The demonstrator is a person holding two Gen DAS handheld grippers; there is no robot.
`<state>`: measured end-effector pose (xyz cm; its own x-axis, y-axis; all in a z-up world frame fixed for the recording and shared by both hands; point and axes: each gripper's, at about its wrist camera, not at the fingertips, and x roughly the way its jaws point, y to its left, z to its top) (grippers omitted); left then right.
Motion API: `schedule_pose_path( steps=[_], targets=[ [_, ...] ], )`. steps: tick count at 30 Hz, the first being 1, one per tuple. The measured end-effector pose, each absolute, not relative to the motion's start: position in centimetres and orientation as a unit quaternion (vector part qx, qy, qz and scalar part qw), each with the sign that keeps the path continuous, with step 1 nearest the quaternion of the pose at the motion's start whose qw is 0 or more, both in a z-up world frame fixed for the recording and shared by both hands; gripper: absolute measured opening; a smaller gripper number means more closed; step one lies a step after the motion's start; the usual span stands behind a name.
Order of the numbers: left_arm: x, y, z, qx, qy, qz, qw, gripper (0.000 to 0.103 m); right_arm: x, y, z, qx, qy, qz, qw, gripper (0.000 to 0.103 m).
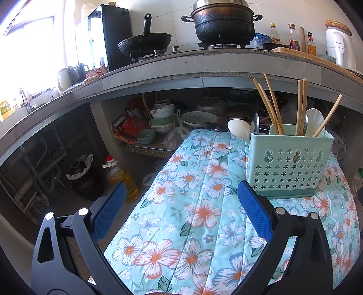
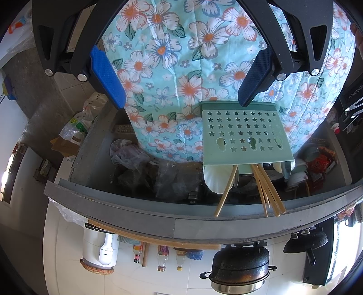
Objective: Organize utensils
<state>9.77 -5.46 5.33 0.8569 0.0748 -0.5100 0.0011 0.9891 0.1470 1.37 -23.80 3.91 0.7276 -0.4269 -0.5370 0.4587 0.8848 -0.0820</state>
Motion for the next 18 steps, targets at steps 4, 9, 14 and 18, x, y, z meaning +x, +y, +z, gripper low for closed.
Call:
schedule_pose_path(
  steps=[4,9,14,18],
  targets=[
    [9.75,-5.45,5.35,0.071,0.267,0.019,0.961,0.095,1.4,-23.73,3.94,0.029,0.282,-0.238,0.929,0.096],
    [9.77,-5.47,5.35,0.072,0.268,0.019,0.961,0.095,1.33,-23.78,3.95,0.03,0.281,-0.238,0.929,0.096],
    [9.72,-5.44,5.24,0.072,0.269,0.02,0.96,0.095,1.23,-23.81,3.94,0.032,0.282,-0.239,0.929,0.096],
    [9.69,-5.42,5.19,0.071,0.27,0.019,0.96,0.095,1.24,-23.81,3.94,0.032,0.282,-0.239,0.929,0.096]
  ],
)
